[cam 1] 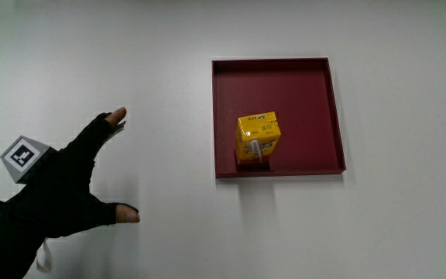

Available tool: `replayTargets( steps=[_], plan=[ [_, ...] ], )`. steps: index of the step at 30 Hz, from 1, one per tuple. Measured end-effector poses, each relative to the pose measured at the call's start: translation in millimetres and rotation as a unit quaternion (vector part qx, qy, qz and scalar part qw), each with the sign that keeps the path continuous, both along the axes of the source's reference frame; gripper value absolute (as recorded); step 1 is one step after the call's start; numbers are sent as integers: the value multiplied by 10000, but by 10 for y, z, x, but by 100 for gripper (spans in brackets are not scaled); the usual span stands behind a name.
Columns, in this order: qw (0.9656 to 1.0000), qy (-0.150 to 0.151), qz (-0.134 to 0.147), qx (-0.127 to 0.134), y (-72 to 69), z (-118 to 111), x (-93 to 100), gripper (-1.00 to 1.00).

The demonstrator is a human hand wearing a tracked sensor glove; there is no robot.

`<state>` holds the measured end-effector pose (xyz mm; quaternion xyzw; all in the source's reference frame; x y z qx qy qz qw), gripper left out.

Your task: Pick ice redtea

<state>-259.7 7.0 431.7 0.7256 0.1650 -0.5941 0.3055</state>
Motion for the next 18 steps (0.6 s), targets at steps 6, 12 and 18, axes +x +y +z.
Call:
replayTargets(
  steps=[6, 12, 18],
  plan=[
    [9999, -120, 53, 108, -58, 162, 79, 0],
    [9997, -201, 33, -119, -144, 301, 282, 0],
    [9991, -333, 71, -253, -236, 436, 554, 0]
  ],
)
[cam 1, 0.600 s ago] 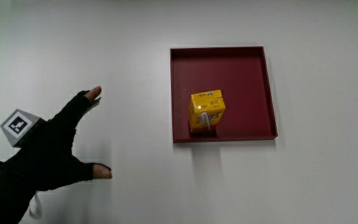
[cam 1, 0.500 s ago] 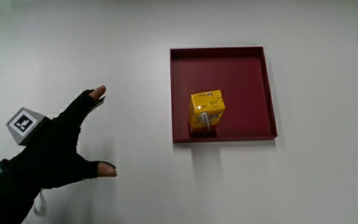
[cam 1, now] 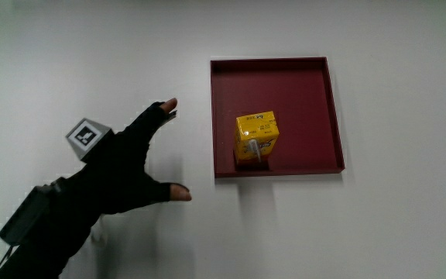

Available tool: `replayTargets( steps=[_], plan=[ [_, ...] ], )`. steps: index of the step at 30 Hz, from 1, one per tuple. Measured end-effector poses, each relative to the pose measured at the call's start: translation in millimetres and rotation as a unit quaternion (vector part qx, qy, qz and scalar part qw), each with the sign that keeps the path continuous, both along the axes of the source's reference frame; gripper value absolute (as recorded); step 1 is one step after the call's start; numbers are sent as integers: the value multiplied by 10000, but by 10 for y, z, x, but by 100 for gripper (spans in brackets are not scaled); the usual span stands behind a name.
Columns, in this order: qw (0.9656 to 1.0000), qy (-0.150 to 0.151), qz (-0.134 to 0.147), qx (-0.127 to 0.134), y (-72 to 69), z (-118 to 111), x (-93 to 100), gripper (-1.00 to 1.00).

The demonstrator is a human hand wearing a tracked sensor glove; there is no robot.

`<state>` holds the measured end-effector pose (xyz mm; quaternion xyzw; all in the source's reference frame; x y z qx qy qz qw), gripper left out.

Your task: Pick ice redtea

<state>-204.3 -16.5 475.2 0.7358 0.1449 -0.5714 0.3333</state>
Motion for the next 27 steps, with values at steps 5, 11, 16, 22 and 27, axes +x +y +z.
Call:
replayTargets(
  steps=[5, 11, 16, 22, 27],
  plan=[
    [9994, 204, -78, -269, -65, 86, 233, 0],
    [9992, 263, -52, -299, -145, 232, 479, 0],
    [9981, 303, -138, -509, -207, 326, 664, 0],
    [9957, 724, -101, -569, -250, 418, 894, 0],
    [9956, 772, -76, -533, -267, 513, 1021, 0]
  ],
)
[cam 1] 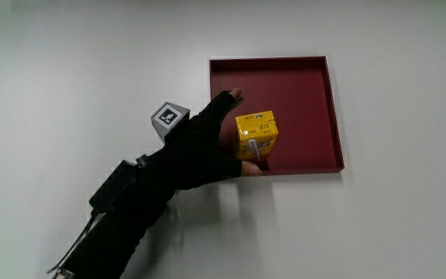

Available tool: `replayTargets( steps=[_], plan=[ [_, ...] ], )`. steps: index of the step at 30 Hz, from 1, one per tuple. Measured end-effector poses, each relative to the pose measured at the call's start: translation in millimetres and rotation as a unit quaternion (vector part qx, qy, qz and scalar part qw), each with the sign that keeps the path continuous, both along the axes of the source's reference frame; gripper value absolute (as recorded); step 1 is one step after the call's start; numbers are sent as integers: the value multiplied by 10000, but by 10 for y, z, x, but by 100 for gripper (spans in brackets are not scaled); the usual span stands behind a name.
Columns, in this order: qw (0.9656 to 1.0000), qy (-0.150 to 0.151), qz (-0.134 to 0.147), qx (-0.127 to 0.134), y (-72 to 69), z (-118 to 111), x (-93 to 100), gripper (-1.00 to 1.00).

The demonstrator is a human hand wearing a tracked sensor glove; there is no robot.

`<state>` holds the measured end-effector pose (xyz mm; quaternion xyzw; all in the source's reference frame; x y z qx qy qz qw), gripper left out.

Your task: Pick ice redtea

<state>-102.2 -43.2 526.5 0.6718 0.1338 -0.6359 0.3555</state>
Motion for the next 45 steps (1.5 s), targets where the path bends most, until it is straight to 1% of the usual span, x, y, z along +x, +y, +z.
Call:
replayTargets(
  steps=[1, 2, 3, 5, 6, 8, 11, 12, 13, 15, 16, 17, 18, 19, 20, 21, 22, 23, 26, 28, 29, 30, 31, 34, 36, 37, 38, 40, 41, 42, 43, 45],
  plan=[
    [10000, -6, -4, 3, 1, 4, 15, 0],
    [10000, 70, -20, -2, 3, 6, 32, 0],
    [10000, 31, -18, 53, 1, 45, 33, 0],
    [10000, 53, -39, 5, 15, 43, 38, 0],
    [10000, 66, -53, 47, 18, 63, 33, 0],
    [9999, 102, -109, -36, 29, 65, 20, 0],
    [9997, 111, -235, 28, 31, 62, 0, 0],
    [9996, 85, -266, 66, 28, 70, -9, 3],
    [9994, 156, -308, 87, 28, 64, -11, 6],
    [9990, 115, -398, 139, 25, 69, -27, 12],
    [9988, 141, -434, 182, 22, 65, -30, 16],
    [9983, 130, -512, 253, 18, 81, -38, 19],
    [9979, 199, -552, 291, 14, 72, -42, 22],
    [9972, 153, -671, 277, 10, 70, -55, 25],
    [9969, 193, -709, 295, 6, 48, -56, 28],
    [9964, 150, -746, 371, -6, 72, -66, 31],
    [9960, 199, -776, 383, -9, 57, -65, 34],
    [9960, 103, -796, 397, -14, 74, -76, 38],
    [9960, 116, -779, 424, -28, 59, -63, 47],
    [9965, 167, -702, 418, -39, 57, -47, 53],
    [9966, 147, -668, 457, -43, 68, -43, 56],
    [9963, 234, -671, 475, -42, 62, -30, 59],
    [9964, 185, -661, 494, -42, 61, -28, 62],
    [9956, 249, -694, 576, -42, 58, -27, 72],
    [9960, 181, -670, 569, -36, 55, -27, 78],
    [9954, 248, -697, 603, -34, 62, -23, 81],
    [9954, 271, -708, 587, -27, 52, -20, 84],
    [9947, 287, -740, 651, -19, 73, -24, 91],
    [9948, 332, -780, 569, -3, 55, -21, 94],
    [9943, 283, -797, 647, 1, 77, -30, 97],
    [9940, 336, -829, 621, 9, 66, -30, 100],
    [9933, 419, -890, 609, 14, 46, -43, 100]
  ],
)
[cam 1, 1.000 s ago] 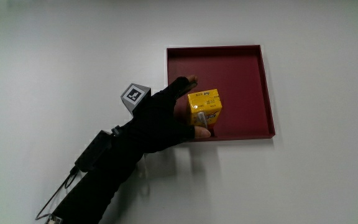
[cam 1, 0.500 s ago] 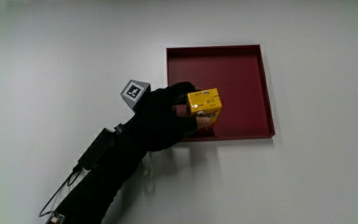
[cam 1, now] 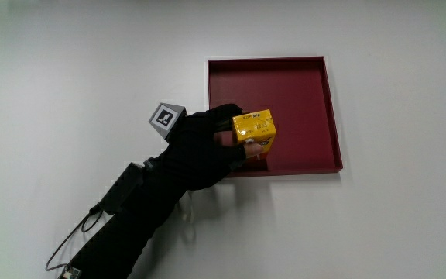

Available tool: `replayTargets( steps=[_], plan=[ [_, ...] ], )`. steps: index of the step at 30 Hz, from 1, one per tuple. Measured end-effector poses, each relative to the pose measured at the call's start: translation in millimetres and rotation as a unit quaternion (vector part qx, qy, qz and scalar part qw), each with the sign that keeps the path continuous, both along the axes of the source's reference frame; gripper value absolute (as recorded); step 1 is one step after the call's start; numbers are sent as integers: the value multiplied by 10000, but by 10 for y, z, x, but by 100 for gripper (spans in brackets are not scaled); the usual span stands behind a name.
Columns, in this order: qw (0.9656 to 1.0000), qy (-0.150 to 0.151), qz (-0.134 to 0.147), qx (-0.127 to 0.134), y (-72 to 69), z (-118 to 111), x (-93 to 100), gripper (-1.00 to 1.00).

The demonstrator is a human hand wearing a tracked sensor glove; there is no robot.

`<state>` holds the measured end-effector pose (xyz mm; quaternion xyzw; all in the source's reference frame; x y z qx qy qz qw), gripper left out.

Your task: Pick ice redtea

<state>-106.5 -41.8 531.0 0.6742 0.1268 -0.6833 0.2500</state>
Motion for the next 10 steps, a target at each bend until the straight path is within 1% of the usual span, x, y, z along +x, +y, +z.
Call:
replayTargets(
  steps=[1, 2, 3, 5, 9, 10],
  plan=[
    [9999, 101, -35, -16, -1, -23, -8, 100],
    [9999, 124, -64, 6, -8, -27, -25, 100],
    [9998, 155, -57, 51, -16, -74, -36, 100],
    [9996, 270, -24, 33, -30, -190, -60, 100],
    [9992, 405, -34, -16, -45, -388, -180, 100],
    [9993, 366, -15, -29, -47, -430, -220, 100]
  ],
)
